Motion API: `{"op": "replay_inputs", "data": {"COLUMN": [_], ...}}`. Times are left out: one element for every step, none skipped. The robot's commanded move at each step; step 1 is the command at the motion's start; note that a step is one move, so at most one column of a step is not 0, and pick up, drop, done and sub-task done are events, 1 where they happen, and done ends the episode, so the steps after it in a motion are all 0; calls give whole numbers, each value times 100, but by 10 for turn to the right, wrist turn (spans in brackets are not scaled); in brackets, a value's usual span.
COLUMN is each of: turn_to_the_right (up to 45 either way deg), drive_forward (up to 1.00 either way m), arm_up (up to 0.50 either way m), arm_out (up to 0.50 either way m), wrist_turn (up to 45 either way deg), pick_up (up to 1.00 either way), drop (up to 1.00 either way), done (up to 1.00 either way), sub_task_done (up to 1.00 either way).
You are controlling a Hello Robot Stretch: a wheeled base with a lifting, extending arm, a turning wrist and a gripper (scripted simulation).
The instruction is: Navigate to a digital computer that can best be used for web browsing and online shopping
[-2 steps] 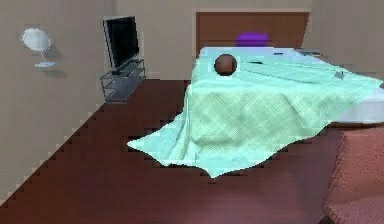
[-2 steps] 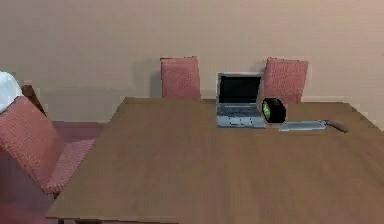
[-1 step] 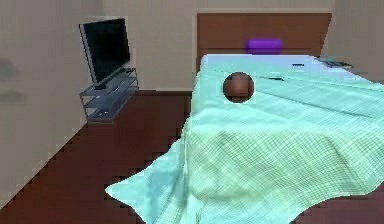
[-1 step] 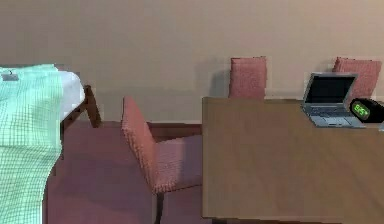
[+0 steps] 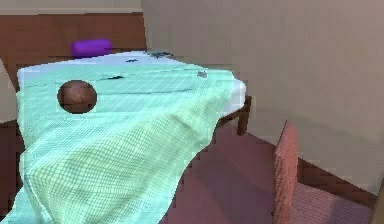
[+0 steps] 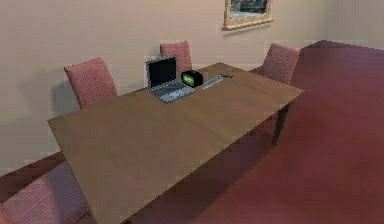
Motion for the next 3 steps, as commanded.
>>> {"op": "replay_inputs", "data": {"turn_to_the_right": [30, 0, 120], "drive_forward": [0, 55, 0], "arm_up": [0, 0, 0], "arm_out": [0, 0, 0], "wrist_turn": [0, 0, 0], "pick_up": [0, 0, 0], "drop": [0, 0, 0], "done": [0, 0, 0], "sub_task_done": [0, 0, 0]}}
